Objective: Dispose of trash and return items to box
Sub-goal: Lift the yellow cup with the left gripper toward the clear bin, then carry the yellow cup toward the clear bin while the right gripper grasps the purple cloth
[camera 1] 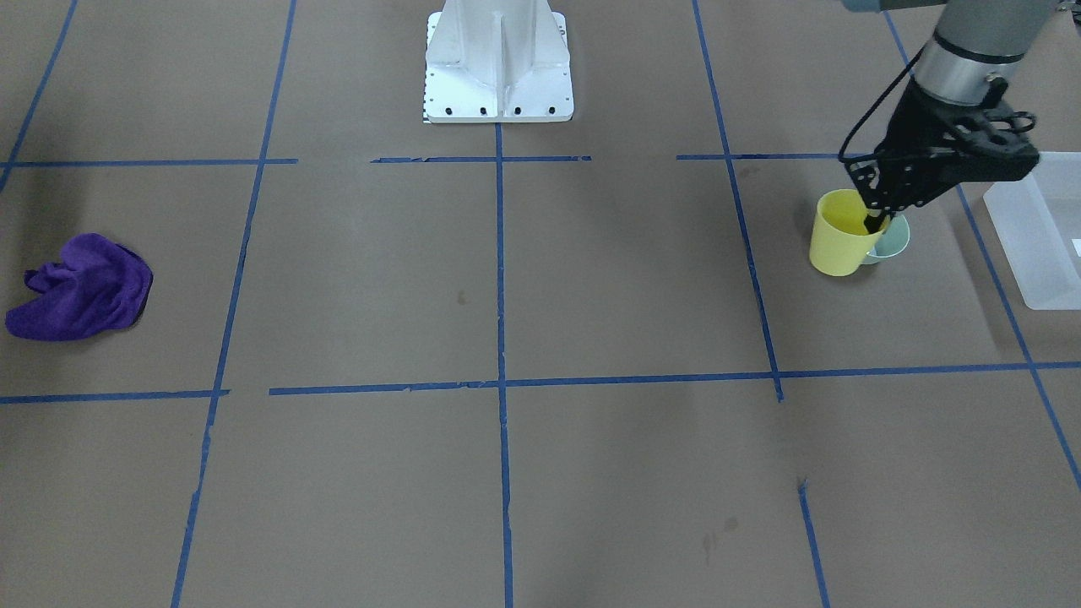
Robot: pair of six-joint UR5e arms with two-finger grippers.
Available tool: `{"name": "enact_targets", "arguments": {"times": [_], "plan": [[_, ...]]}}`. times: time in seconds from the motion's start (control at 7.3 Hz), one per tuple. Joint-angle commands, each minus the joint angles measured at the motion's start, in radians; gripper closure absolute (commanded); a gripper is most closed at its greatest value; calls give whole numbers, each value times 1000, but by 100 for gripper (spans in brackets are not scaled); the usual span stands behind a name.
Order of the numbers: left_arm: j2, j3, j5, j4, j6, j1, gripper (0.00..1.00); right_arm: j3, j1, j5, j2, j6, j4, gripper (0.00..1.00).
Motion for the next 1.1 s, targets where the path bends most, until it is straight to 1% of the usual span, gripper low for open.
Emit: {"name": "enact_targets", "arguments": {"times": [0.0,0.14,0.27,0.41,0.55,0.68,0.96], "plan": [[47,55,-64,23,376,-197,100,53,-129,-38,-37,149,102,0],[47,116,-74,23,529,-295,100,53,-226,-107,-77,330,288,0],[49,153,-73,18,614,-342,100,49,-326,-160,-118,496,471,0],[72,166,-73,17,660,-364,100,49,-415,-222,-131,583,537,0],[78,182,-73,14,714,-393,100,47,-477,-254,-129,602,542,0],[78,195,-74,14,743,-411,100,44,-512,-285,-129,603,540,0],[79,231,-74,6,799,-428,100,17,-542,-291,-125,593,540,1]]}}
